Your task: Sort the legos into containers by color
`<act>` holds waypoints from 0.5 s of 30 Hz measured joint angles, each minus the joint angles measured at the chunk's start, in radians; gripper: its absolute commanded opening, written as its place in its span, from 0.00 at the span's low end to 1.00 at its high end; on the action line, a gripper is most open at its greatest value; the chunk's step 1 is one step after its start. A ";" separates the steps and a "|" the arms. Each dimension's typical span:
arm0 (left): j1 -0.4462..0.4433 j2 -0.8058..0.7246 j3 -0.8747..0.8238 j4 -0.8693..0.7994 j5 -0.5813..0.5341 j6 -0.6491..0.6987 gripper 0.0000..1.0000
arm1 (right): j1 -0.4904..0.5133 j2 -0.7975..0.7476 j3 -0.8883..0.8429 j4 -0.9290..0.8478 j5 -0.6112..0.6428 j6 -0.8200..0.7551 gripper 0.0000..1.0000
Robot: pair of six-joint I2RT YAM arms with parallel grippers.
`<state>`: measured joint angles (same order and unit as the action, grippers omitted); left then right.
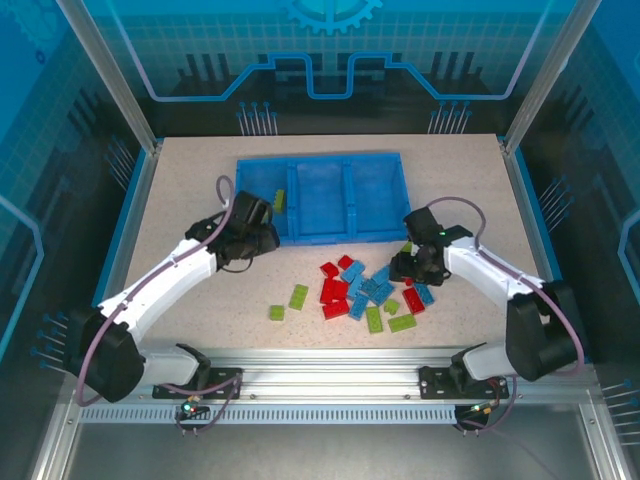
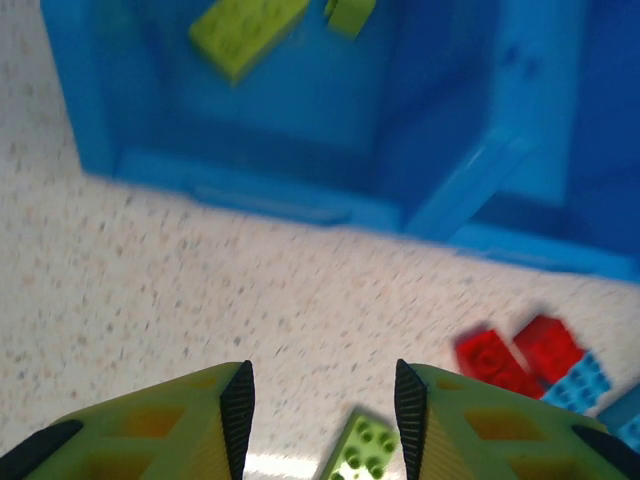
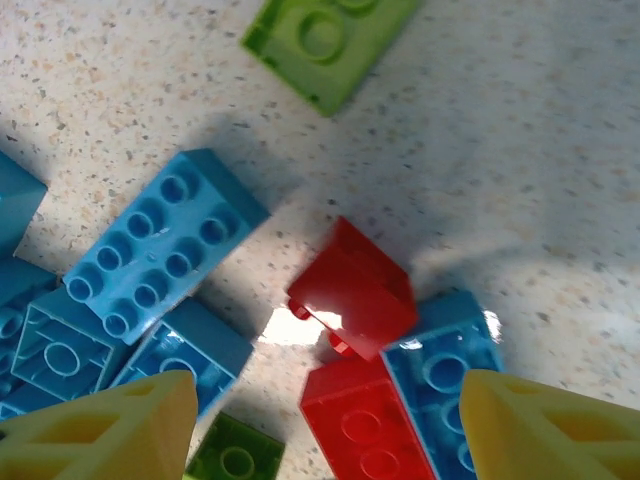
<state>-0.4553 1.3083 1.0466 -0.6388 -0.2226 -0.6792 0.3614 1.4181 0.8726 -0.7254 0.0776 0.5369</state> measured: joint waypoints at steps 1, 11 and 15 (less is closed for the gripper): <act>0.007 0.009 0.025 0.000 0.008 0.012 0.45 | 0.008 0.015 0.008 0.005 0.010 -0.004 0.70; -0.090 -0.034 -0.196 -0.012 0.070 0.031 0.78 | -0.020 -0.014 -0.010 0.028 0.041 -0.022 0.73; -0.210 -0.042 -0.326 -0.034 0.073 -0.032 0.77 | -0.042 -0.019 -0.020 0.028 0.040 -0.022 0.73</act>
<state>-0.6651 1.2667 0.7208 -0.6731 -0.1497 -0.7116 0.3195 1.3991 0.8524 -0.6975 0.1177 0.5152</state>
